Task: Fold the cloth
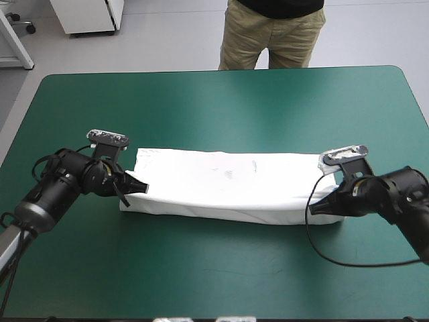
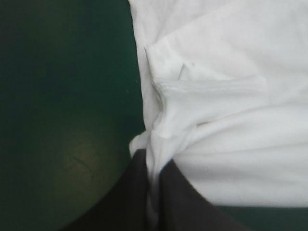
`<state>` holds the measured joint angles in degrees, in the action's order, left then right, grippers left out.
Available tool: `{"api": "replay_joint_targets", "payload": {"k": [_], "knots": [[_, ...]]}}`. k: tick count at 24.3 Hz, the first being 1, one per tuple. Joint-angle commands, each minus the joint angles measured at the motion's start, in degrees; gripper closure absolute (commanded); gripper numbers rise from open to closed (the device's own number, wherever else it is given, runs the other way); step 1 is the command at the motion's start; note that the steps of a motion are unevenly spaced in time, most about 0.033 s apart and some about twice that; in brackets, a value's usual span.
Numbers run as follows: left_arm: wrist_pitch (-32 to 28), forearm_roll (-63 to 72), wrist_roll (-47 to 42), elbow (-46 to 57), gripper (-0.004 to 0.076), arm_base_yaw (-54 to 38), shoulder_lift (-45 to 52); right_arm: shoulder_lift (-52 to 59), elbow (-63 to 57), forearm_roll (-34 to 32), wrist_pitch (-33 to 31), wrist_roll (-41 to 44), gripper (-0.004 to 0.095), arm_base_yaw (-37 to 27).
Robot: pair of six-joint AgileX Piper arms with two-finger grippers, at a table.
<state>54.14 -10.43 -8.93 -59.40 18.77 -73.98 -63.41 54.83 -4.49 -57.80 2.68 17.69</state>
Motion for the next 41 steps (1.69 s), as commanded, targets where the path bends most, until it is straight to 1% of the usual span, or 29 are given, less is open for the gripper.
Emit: {"api": "replay_joint_targets", "payload": {"k": [1,4,11,15,17,20,22,23,24,25,26,27,28,29,30,31,33,36,37,38,39,40,41], "knots": [[-4.3,-4.8,-0.6,-5.6,0.0728,0.0,-3.3,-6.1,5.7,-2.5,5.1,-0.7,0.0925,-0.1],[-7.7,-7.5,-0.9,-7.4,0.0728,0.0,-7.8,-11.3,10.9,-4.4,6.2,-1.0,0.0925,-0.9],[-14.7,-9.9,-5.9,-8.4,0.0728,-0.2,-13.5,-19.0,17.7,-3.7,6.9,-3.9,0.0925,-5.3],[-22.6,-9.9,-9.4,-8.4,0.0728,-0.7,-15.5,-23.1,19.9,-0.7,9.2,-5.3,0.0925,-7.2],[-25.1,-10.1,-9.9,-8.4,0.0728,-0.7,-16.4,-25.0,20.8,0.4,10.9,-5.3,0.0925,-7.8],[-26.4,-10.1,-10.0,-8.4,0.0728,-0.7,-18.0,-27.8,22.3,0.8,11.4,-5.3,0.0925,-8.5],[-26.3,-10.3,-10.1,-8.4,0.0728,-0.7,-19.3,-29.8,23.9,2.2,11.0,-6.4,0.0896,-8.9],[-26.3,-10.3,-10.1,-8.4,0.0727,-0.7,-19.8,-30.8,24.5,4.1,10.8,-7.9,0.0806,-9.3],[-26.3,-10.3,-10.1,-8.5,0.0720,-0.9,-20.1,-31.2,24.6,5.1,10.9,-8.4,0.0678,-9.5],[-26.3,-10.0,-10.1,-8.5,0.0700,-1.2,-20.1,-31.3,24.6,5.1,11.0,-8.4,0.0594,-9.5],[-26.0,-9.8,-10.1,-8.9,0.0623,-2.0,-20.1,-31.3,24.6,5.1,11.2,-8.0,0.0440,-9.6],[-25.5,-9.8,-10.1,-9.2,0.0568,-2.7,-20.1,-31.3,24.7,5.1,11.1,-7.6,0.0370,-9.8],[-23.6,-9.6,-10.1,-10.9,0.0440,-4.1,-19.9,-30.8,25.4,4.8,10.5,-7.0,0.0303,-10.1],[-22.5,-9.4,-10.1,-11.8,0.0391,-4.5,-19.7,-30.3,25.6,4.8,10.5,-7.0,0.0304,-10.4],[-20.1,-9.0,-9.5,-14.1,0.0290,-4.8,-18.9,-28.1,25.6,4.5,10.8,-7.0,0.0317,-10.6],[-18.6,-8.2,-8.2,-16.2,0.0257,-4.6,-18.2,-25.4,25.6,4.5,10.8,-7.0,0.0338,-11.0],[-18.0,-4.3,-4.8,-17.8,0.0260,-4.5,-17.1,-22.3,25.6,4.5,9.9,-6.8,0.0368,-11.1],[-17.5,6.2,3.9,-19.1,0.0266,-3.7,-15.0,-17.1,25.6,4.1,7.3,-6.8,0.0424,-11.4],[-17.1,10.1,7.8,-19.1,0.0276,-3.2,-14.3,-15.2,25.5,3.7,6.6,-6.8,0.0473,-11.6],[-16.3,14.1,11.9,-19.2,0.0299,-2.6,-13.7,-12.8,25.2,2.8,5.9,-6.5,0.0568,-11.7],[-14.5,17.6,15.2,-19.2,0.0347,-1.6,-12.8,-9.5,24.6,-0.3,5.1,-4.8,0.0732,-11.7],[-13.6,17.8,16.3,-19.2,0.0382,-1.1,-12.5,-7.2,24.1,-1.9,5.2,-4.2,0.0843,-11.7],[-13.2,17.7,16.5,-19.2,0.0421,-1.0,-12.2,-5.6,23.7,-3.2,5.2,-3.8,0.0930,-11.7]]}}
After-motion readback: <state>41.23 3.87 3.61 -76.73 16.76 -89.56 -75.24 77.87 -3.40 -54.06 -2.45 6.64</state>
